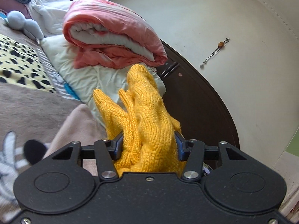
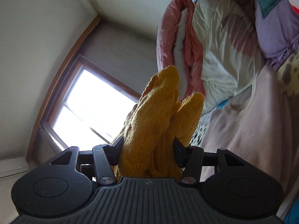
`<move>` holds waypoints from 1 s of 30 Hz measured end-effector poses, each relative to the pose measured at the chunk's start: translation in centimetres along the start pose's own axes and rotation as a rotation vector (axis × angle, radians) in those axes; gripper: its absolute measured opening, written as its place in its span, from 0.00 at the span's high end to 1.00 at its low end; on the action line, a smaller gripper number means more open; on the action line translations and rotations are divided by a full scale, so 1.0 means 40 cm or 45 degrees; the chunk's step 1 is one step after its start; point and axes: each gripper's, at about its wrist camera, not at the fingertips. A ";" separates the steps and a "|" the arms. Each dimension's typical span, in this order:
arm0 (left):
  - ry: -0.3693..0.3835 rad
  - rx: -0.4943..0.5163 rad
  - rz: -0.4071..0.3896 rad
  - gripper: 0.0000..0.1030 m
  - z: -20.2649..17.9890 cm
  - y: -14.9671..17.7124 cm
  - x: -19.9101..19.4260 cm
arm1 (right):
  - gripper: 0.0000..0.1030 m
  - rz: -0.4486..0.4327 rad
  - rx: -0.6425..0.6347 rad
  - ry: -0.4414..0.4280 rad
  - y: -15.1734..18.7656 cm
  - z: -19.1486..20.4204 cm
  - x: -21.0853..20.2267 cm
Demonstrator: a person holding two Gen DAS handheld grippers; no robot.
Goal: Fold clothes
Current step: 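Carry the sweater with both grippers onto the pink folded cloth pile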
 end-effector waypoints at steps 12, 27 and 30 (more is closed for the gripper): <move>-0.341 -0.194 0.134 0.45 0.175 0.061 0.164 | 0.36 0.101 -0.055 0.534 0.013 -0.093 0.053; -0.381 0.450 0.012 0.45 -0.034 0.068 0.109 | 0.32 0.003 -0.727 0.425 0.029 0.095 0.050; -0.491 0.569 0.192 0.45 0.002 0.084 0.202 | 0.32 0.188 -0.658 0.489 0.006 0.040 0.095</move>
Point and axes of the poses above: each gripper's, at about its wrist camera, not at the fingertips, and x roughly the way its jaws point, z to its left, y to its underside, and after that the axes turned 2 degrees about y, right-handed
